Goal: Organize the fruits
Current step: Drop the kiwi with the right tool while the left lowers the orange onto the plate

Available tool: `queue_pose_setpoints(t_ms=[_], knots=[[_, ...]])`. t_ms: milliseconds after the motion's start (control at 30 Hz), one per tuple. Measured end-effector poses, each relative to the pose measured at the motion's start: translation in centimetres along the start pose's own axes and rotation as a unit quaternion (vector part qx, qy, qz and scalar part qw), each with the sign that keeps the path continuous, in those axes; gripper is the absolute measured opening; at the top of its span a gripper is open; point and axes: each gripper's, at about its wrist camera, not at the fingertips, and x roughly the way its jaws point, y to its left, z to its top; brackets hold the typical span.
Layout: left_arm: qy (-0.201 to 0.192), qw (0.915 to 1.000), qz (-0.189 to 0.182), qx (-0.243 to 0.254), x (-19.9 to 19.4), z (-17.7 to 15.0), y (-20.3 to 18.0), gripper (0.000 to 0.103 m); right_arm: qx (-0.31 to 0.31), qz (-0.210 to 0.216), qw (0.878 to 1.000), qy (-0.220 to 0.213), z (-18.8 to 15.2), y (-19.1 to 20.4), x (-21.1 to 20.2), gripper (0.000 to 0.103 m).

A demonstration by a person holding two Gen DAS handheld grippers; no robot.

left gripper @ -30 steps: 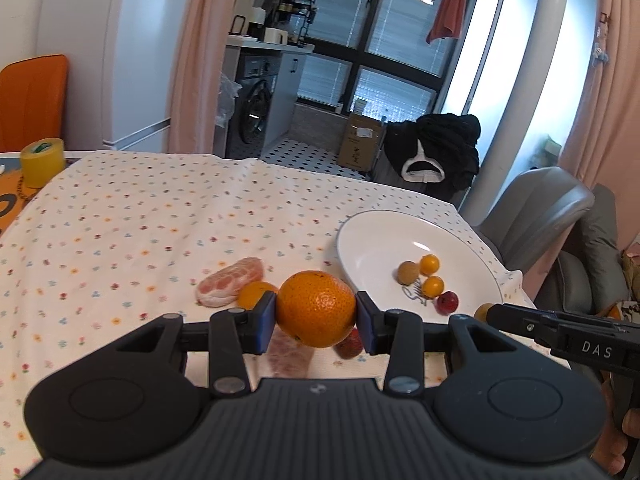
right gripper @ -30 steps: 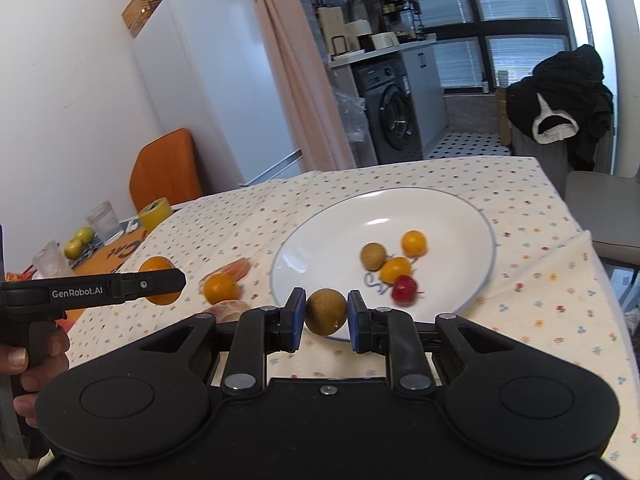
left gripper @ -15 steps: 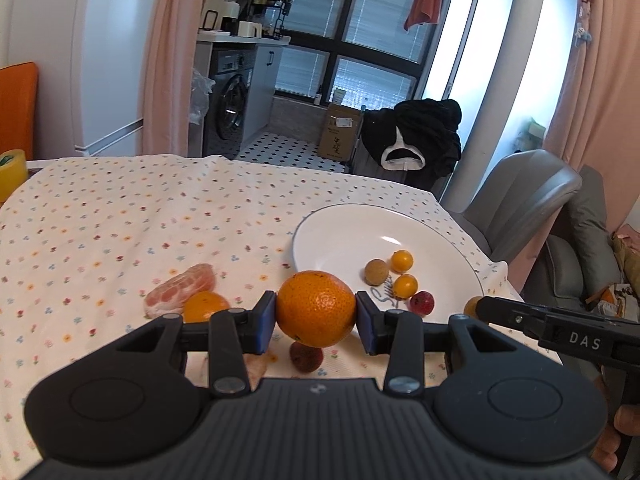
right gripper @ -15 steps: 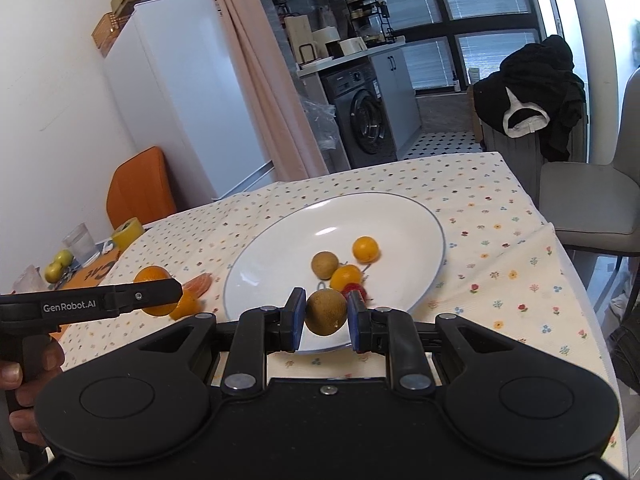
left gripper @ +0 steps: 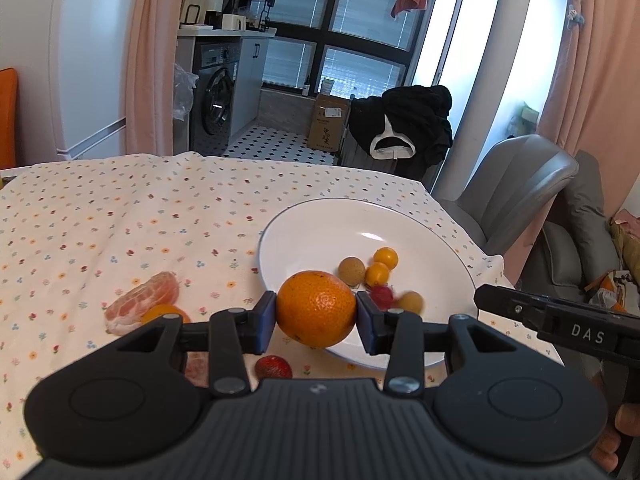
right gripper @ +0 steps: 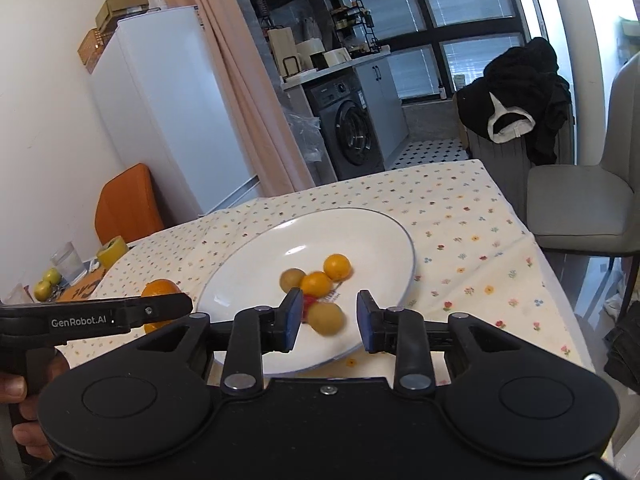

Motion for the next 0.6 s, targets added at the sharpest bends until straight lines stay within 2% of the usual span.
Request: queue_pose_setpoints(t_ms=[200,333,467,500,600], knots=[[0.006,0.9999,-0.007,0.005,0.8,0.1,-0.6,0.041,-0.005,-0.005,1.0,0.005,-0.3,0.0,-0.2,0.04],[0.009,0.9999,-0.008,0.011,1.4,0.5,-1.2,0.041,-0.005,-0.005,1.0,0.008,-0.4,0.0,-0.5,0.041],[-0.002,0.9997,0.004,0.024,1.1,0.5,-1.3,0.048,-0.006,-0.009,1.0,0.007,-0.5,0.0,-0.8,0.048],[-0.001,0.9998,0.006,0.021,0.9,0.5,-1.2,0.052,-0.006,-0.01,1.0,0.008,-0.5,0.0,-0.8,0.051],[-0.001,0.9998,0.02,0.009,0.3,0.4,-0.3,0.056,-0.012,-0.019,1.0,0.013,-0.4,0.5,-0.8,0.057]])
